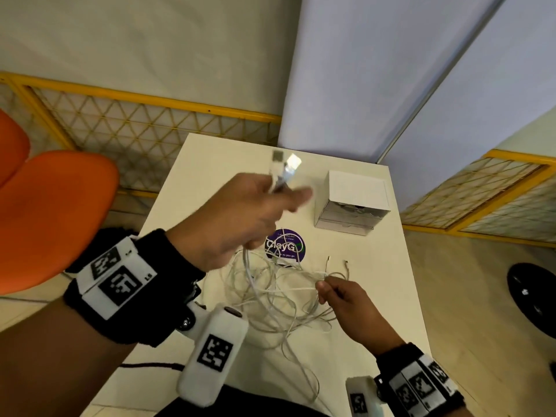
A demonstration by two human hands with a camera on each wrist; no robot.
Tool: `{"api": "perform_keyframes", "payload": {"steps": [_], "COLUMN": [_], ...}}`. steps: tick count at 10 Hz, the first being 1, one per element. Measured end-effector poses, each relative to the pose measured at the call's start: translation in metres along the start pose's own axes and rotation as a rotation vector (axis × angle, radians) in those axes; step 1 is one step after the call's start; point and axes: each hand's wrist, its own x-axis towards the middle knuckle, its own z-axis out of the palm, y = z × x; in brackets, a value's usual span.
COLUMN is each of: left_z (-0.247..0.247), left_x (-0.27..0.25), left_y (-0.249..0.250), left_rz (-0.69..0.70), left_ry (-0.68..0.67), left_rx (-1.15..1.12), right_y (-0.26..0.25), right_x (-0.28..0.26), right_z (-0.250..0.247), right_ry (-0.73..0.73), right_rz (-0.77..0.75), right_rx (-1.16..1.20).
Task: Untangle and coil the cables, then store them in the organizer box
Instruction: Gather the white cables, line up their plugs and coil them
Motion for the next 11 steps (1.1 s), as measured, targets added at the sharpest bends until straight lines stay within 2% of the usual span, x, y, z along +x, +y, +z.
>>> {"api": "perform_keyframes", "payload": {"steps": [1,2,3,4,5,6,7,8,9,10,11], "left_z": [0.017,0.031,0.032,0.022,0.004,-0.006,-0.003,-0.002,-0.003,0.004,0.005], "left_x": [-0.008,-0.012,-0.012,-0.010,-0.004,-0.003,-0.007,-0.007,-0.008,-0.013,-0.011], "left_y": [-0.011,-0.019,-0.016,-0.006,-0.002,-0.003,-0.006,-0.009,-0.008,-0.010,-0.014], "left_rz": [-0.104,-0.088,-0.030,0.032,0.051,0.036,0.028,-0.007,-0.028,-0.048,-0.041], "left_ry": [-0.141,-0.196,-0.210,-0.093,0.062,0.094,0.076,0.088,0.042,-0.023,-0.024], "left_rx": [0.196,0.372,0.380,0.313,0.108,0.056,0.101,0.065,0.074,0.145,0.040], "right_y": [-0.051,-0.096,-0.122,-0.123,-0.102,-0.063,-0.012,0.053,0.119,0.175,0.204], "right_x": [-0.004,-0.013,-0.023,-0.030,-0.034,-0.039,-0.050,-0.067,-0.083,-0.105,-0.118], "right_z": [-0.017,-0.036,-0.054,-0.074,-0.096,-0.110,-0.109,-0.106,-0.104,-0.091,-0.094], "right_ry": [0.008,0.017,0.046,0.128,0.201,0.233,0.256,0.307,0.351,0.370,0.320], "right_rz": [-0.109,-0.226,-0.266,-0.264,-0.193,-0.082,0.103,0.372,0.610,0.770,0.930], "right_rx": [-0.010,0.016,0.068,0.086,0.104,0.091,0.031,0.043,0.097,0.006,-0.137]}}
